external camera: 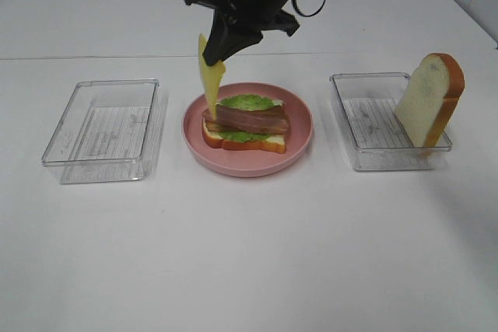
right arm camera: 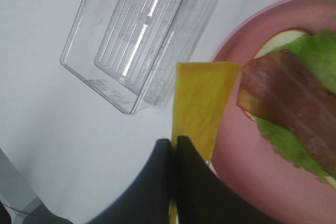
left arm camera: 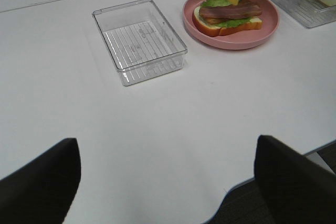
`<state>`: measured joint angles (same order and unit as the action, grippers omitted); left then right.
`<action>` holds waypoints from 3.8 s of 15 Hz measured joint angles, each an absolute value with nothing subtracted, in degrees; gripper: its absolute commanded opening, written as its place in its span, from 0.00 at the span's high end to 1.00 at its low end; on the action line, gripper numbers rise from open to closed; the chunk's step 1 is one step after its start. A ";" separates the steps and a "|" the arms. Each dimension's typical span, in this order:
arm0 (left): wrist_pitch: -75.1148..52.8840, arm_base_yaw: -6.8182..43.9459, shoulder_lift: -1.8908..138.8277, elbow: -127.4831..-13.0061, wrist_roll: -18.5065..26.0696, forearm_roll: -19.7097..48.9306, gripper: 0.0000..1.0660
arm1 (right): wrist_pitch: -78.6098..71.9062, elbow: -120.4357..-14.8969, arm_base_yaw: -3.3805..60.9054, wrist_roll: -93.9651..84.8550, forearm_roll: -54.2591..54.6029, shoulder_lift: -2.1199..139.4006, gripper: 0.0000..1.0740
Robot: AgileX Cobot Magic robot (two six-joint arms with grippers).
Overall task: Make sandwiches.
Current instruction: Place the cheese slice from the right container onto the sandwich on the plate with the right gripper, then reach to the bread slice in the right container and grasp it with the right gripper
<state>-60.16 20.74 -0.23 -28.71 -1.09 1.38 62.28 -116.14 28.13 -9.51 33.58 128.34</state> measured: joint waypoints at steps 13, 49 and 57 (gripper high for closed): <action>-60.16 20.74 -0.23 -28.71 -1.09 1.38 0.20 | 56.95 -116.14 26.36 -0.80 19.54 134.07 1.00; -60.16 20.74 -0.23 -28.71 -1.09 1.38 0.20 | 69.39 -112.07 2.18 3.84 3.04 120.55 0.37; -60.16 20.74 -0.23 -28.71 -1.09 1.38 0.20 | 69.79 -106.63 1.89 1.09 3.90 121.75 0.37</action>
